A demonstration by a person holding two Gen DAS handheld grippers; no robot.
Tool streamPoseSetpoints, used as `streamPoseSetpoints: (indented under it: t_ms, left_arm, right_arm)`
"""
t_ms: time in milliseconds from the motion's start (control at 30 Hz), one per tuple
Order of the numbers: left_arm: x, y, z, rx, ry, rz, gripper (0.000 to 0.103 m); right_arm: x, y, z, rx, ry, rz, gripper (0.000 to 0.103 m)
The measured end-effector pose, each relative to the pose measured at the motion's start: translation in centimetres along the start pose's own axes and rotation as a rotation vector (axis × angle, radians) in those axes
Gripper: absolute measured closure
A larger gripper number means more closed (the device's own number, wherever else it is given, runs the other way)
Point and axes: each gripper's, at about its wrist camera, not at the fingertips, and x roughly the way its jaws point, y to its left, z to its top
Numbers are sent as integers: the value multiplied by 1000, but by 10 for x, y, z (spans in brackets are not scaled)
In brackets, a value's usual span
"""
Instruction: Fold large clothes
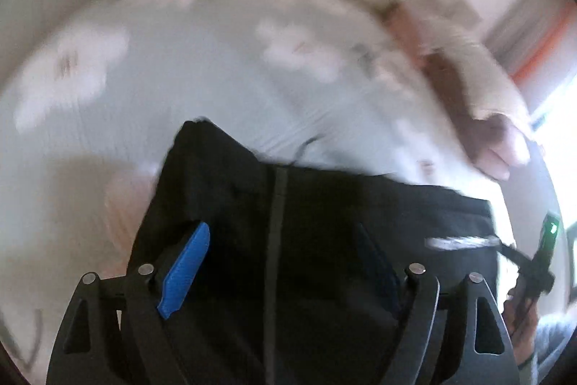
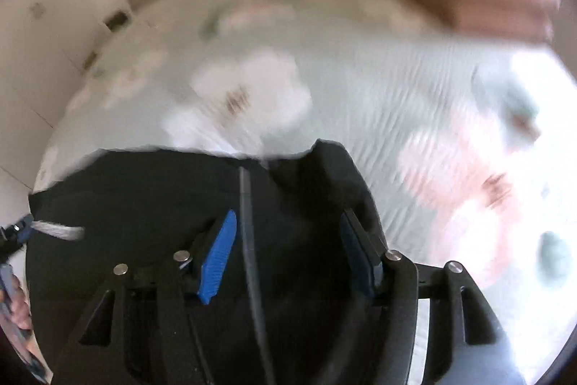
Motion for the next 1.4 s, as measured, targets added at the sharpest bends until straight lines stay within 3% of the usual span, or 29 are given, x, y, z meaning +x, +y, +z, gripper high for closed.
streamPoseSetpoints:
  t_ms: [33,67,233,500,633,833,967,1167,1300,1400]
  left_arm:
    - [16,12,2,-45,43,-40,23]
    - [21,18,4,-71,50,-68,23]
    - [20,4,0,0,40,-18,23]
    - [-87,3,-34,128,-125,-217,24]
    - [-133,3,-53,171,-142,-277,24]
    - [-167,5,-86,224,-118,-214,24]
    - [-166,15,-103,227,-85,-140,24]
    - [-132,48,-105,139,-30,-125,24]
    - [-95,71,-105,38,41,-206,24]
    - [-77,83,-107,-22,52,-241,24]
  right_arm:
    - [17,-6,1,14,47,32,40]
    - [20,-9,3,24,37,45,40]
    - [15,-7,0,5,12,43,40]
    - [-69,-12,-48,-18,-106,203,38]
    - [-122,-11,-83,-61,-163,193,21]
    - [-163,-11,-114,-75,-180,189,20]
    - [-161,-8,-122,-128,-165,96,16]
    - [-122,-28,-119,-83,-109,40,15]
    - [-81,-48,-116,-15,-32,84,15]
    - [-62,-65,-118,66,-13,154,4]
